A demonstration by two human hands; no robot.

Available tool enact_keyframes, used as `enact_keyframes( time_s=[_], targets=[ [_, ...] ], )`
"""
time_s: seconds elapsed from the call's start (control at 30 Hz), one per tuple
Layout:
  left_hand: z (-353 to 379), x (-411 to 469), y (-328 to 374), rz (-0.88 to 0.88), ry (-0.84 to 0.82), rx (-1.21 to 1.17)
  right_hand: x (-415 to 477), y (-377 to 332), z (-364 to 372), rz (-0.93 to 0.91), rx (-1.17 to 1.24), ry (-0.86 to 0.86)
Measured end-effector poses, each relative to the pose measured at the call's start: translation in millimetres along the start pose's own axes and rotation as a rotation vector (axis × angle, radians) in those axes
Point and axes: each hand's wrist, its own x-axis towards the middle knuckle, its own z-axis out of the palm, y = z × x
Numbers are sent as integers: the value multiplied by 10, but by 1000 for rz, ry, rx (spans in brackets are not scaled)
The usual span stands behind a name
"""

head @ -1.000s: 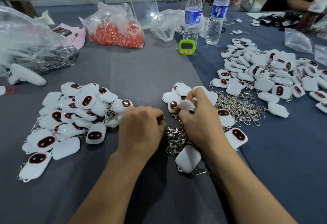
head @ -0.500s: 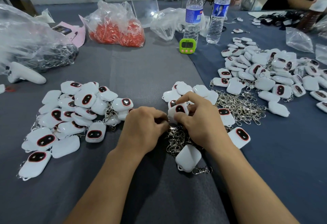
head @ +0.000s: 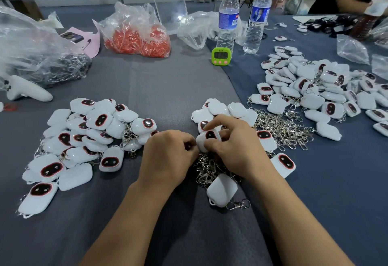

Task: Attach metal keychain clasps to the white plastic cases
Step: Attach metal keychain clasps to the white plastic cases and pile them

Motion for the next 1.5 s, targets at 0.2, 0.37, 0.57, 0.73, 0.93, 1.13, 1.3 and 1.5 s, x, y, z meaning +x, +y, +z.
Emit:
enact_keyframes(
  time_s=[0.2,0.37,0.57,0.73,0.93,1.13,1.3,1.5],
  targets=[
    [-25,49,10,-152,52,-350,16,-40,-24,171,493,18],
    [-22,98,-18,-200,-45,-536,20,-63,-77,229,756,-40],
    [-52,96,-24,-125,-101,-530,-15,-102,-85,179,742,-29],
    [-40,63,-21,208,117,-1,-55,-141,21,131,701,28],
    [-37,120,14,-187,-55,-737,-23,-159,-24,245,952,-15],
    [-39,135,28,-232,-87,-762,-34,-163,-18,185,940,25],
    [-20,66,6,161,31,19,-91,-186,116,-46,503,177],
    [-4,86,47,-124,-17,-505,-43,-190,48,137,827,145]
  ],
)
